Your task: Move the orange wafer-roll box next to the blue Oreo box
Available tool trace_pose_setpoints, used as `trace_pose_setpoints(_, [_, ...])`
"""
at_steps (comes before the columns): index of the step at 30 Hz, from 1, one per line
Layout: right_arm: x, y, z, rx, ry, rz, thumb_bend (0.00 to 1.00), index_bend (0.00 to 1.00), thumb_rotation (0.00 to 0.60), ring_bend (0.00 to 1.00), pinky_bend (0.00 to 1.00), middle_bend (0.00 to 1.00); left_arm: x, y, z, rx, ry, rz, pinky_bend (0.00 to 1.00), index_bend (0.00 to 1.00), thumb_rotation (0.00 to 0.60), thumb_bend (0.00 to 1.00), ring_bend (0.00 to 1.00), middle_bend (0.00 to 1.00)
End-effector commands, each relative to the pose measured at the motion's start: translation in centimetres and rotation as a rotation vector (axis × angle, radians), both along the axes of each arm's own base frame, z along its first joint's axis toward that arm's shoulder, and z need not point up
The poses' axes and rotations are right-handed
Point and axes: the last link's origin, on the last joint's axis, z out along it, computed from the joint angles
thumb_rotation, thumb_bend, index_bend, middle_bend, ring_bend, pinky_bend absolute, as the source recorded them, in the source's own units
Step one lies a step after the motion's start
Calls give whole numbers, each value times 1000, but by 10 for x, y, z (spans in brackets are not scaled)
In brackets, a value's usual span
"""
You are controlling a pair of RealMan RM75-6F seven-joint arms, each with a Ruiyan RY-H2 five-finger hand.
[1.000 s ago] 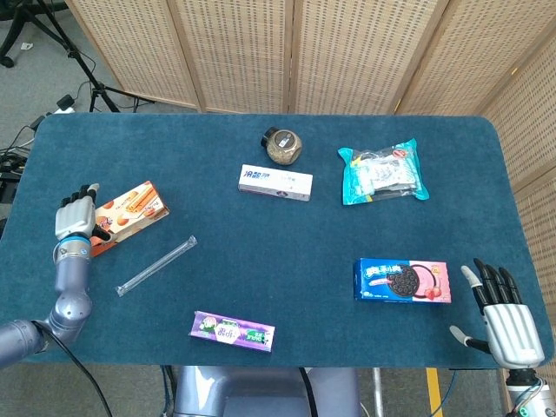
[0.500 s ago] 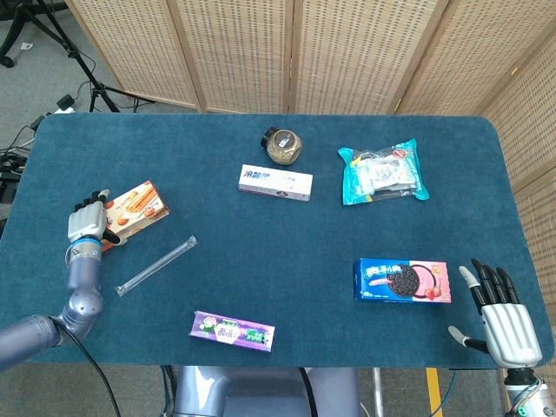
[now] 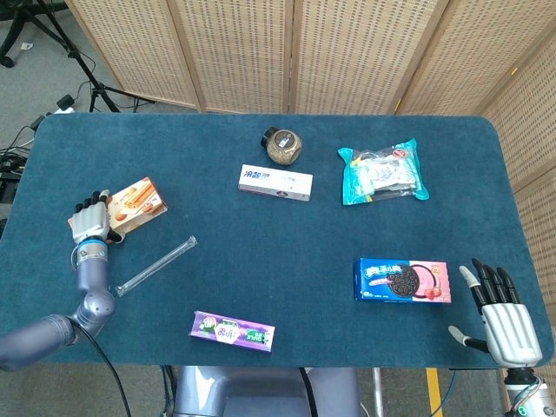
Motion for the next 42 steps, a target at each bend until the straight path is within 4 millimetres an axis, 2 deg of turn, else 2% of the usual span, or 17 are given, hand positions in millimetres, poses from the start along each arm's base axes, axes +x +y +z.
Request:
trace_pose_setpoints(1, [0, 0, 0, 0, -1, 2, 131, 46, 600, 0, 0, 0, 1, 0, -3, 26, 16, -13, 111, 174, 600, 397, 127, 5])
trace_pose_setpoints(5, [0, 0, 0, -1, -2, 2, 131, 46, 600, 0, 0, 0, 1, -1, -6, 25, 25, -13, 150, 294, 600, 441, 188, 47])
trace_pose_setpoints(11, [0, 1, 2, -8, -7, 3, 131, 46, 600, 0, 0, 0, -1, -3, -10, 28, 35, -6, 180, 354, 600, 479, 225, 137])
trace_pose_setpoints(17, [0, 1, 3, -9, -8, 2, 131, 46, 600, 0, 0, 0, -1, -4, -10, 42, 53, -22, 234, 470, 600, 514, 292, 218])
trace_pose_setpoints(26, [0, 1, 4, -14, -12, 3, 131, 46, 600, 0, 0, 0, 6, -3, -3, 56, 76, -59, 247, 521, 600, 531, 310, 239])
trace_pose_setpoints(32, [1, 1, 5, -16, -16, 5, 131, 46, 600, 0, 0, 0, 23, -3, 3, 64, 63, -105, 249, 524, 600, 533, 312, 241])
trace_pose_setpoints(42, [0, 2, 8, -20, -23, 2, 131, 46, 600, 0, 0, 0, 69, -11, 6, 26, -30, -199, 249, 524, 600, 527, 312, 241])
